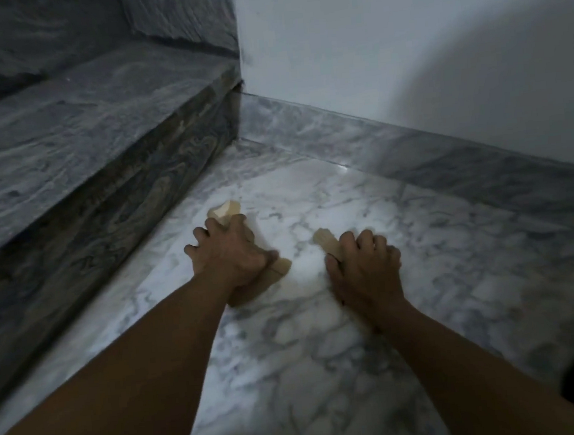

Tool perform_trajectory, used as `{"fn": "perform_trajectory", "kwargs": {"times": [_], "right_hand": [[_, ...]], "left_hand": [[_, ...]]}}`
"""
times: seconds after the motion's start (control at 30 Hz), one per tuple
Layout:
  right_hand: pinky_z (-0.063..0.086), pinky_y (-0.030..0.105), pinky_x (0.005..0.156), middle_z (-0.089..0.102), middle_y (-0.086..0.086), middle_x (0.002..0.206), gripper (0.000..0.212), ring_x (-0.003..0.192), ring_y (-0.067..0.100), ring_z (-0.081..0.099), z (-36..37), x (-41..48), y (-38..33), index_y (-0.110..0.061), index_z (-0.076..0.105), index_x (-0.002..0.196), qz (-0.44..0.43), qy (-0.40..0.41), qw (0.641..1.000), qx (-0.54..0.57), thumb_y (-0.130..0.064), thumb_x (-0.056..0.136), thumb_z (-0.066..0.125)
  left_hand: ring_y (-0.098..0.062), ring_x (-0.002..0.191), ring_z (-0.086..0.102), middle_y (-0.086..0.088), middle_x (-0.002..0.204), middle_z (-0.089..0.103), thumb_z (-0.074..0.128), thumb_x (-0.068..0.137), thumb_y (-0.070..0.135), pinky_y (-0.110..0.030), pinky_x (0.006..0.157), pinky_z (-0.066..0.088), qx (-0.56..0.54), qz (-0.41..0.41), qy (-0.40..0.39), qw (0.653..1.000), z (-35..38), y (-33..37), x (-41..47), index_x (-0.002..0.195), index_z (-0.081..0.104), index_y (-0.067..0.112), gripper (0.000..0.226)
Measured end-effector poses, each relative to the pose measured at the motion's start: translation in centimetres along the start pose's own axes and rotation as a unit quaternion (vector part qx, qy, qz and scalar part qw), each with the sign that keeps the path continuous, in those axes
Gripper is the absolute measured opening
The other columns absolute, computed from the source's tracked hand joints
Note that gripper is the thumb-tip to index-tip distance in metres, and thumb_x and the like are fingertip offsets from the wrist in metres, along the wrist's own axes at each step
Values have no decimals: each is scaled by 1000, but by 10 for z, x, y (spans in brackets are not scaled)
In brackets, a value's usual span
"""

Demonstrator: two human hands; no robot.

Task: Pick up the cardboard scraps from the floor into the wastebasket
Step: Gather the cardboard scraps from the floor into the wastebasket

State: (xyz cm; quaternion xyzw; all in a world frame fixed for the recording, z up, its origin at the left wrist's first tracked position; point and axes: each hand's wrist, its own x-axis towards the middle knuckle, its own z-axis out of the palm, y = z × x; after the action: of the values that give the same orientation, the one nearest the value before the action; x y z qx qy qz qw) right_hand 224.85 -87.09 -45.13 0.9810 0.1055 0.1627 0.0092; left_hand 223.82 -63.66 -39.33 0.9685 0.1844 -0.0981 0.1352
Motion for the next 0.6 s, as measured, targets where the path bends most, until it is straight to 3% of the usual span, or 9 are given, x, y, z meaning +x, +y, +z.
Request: {"fn": "perform_trajectory", "kwargs": {"times": [0.1, 0.2, 0.27, 0.43, 0.5, 0.6], "right_hand": [[37, 43, 67, 56, 16, 89, 49, 79, 35, 53, -4, -5, 3, -11, 58, 97, 21, -1, 1000, 11, -57, 94, 42], [41, 45, 75, 57, 16, 100, 55, 88, 37, 54, -5, -7, -5, -13, 61, 115, 82, -19, 995, 48, -61, 95, 41], [39, 46, 82, 56, 17, 107, 51, 95, 37, 52, -1, -10, -7, -18, 63, 123, 118, -30, 990, 67, -56, 99, 39], [40, 46, 75, 57, 19, 99, 39, 88, 39, 53, 6, -14, -8, -17, 69, 108, 135, 21, 988, 75, -42, 90, 47], [39, 45, 72, 56, 18, 97, 35, 86, 38, 53, 6, -12, -9, -15, 68, 102, 128, 24, 989, 71, -40, 88, 47], [39, 45, 69, 56, 19, 95, 33, 83, 38, 54, 3, -8, -8, -10, 63, 96, 115, 16, 992, 58, -37, 86, 47]], "left_hand": [[-41, 135, 28, -18, 152, 22, 73, 53, 85, -56, 104, 31, -14, -46, -15, 999, 0, 1, 4, 156, 6, 33, 133], [-43, 136, 25, -17, 150, 20, 76, 43, 85, -58, 105, 31, -19, -52, -27, 998, -1, 1, 11, 153, 18, 31, 135], [-46, 140, 18, -19, 154, 13, 77, 41, 85, -61, 109, 27, -14, -47, -57, 997, -5, 0, 17, 153, 16, 29, 139], [-48, 150, -8, -11, 165, -20, 75, 39, 89, -69, 116, 11, -82, -35, -90, 992, -14, -9, 33, 156, -12, 38, 155], [-46, 150, -2, -6, 167, -13, 64, 38, 98, -68, 114, 16, -9, 0, -93, 996, -6, -14, 30, 157, -11, 40, 152], [-41, 141, 21, -9, 158, 19, 59, 47, 98, -62, 107, 27, 44, 41, -45, 997, 3, -18, 18, 155, 16, 38, 131]]}}
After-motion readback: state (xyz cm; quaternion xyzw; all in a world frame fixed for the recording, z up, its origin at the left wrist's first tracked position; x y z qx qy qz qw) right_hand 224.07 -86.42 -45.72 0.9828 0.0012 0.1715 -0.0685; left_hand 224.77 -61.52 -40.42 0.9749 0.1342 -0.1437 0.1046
